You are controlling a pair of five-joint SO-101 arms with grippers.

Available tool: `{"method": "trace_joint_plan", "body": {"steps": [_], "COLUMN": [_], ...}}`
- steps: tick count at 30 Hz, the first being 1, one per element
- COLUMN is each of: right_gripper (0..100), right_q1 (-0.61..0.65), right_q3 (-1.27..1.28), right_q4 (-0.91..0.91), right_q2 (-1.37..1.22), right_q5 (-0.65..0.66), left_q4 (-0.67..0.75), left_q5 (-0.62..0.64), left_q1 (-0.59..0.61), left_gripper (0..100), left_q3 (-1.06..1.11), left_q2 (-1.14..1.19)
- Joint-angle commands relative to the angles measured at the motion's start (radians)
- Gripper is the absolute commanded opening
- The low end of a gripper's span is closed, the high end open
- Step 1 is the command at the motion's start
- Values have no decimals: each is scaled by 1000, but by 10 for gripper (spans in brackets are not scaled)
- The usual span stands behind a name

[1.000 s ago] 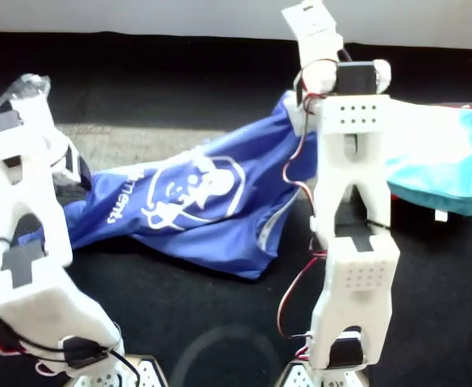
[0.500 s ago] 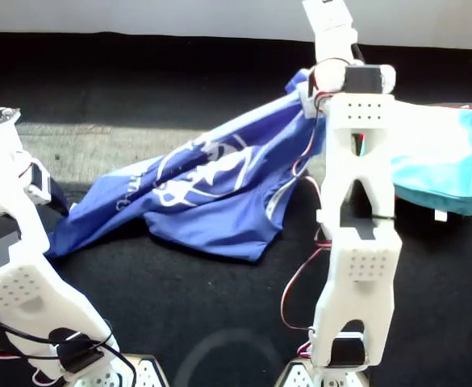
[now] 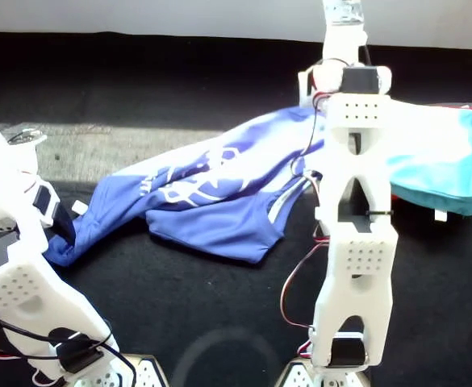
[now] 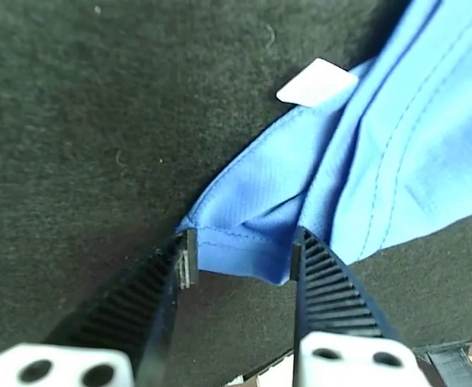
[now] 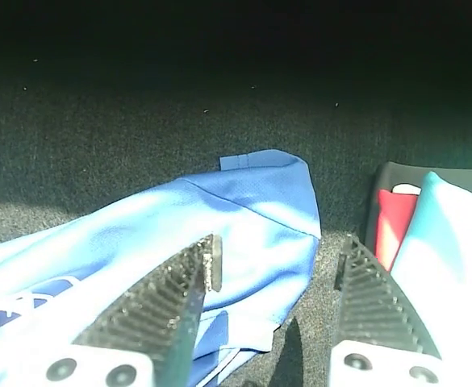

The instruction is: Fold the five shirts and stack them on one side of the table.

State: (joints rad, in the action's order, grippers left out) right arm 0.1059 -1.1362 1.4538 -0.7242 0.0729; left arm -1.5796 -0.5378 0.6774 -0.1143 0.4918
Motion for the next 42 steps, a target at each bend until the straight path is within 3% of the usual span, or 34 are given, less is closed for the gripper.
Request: {"method": "trace_joint_plan", "body": {"steps": [1, 13, 17, 26, 35, 42], "right_gripper": [231, 231, 231, 231, 231, 231], "right_q1": [-2, 1, 1, 76, 237, 337], "right_q3": [-113, -199, -189, -171, 420, 799], "right_q4": [70, 298, 311, 314, 308, 288], "right_q2": [74, 79, 81, 117, 487, 590], "right_q5": [-9, 34, 127, 135, 138, 133], "left_q4": [18, 9, 5, -100, -112, -92], "left_q5": [-3, -9, -9, -58, -58, -58], "left_q1": [-18, 31, 84, 110, 110, 108], "left_gripper": [196, 196, 196, 196, 196, 196], "left_q3": [19, 28, -2, -28, -18, 96], "left_q2": [-5, -8, -16, -16, -173, -334]}}
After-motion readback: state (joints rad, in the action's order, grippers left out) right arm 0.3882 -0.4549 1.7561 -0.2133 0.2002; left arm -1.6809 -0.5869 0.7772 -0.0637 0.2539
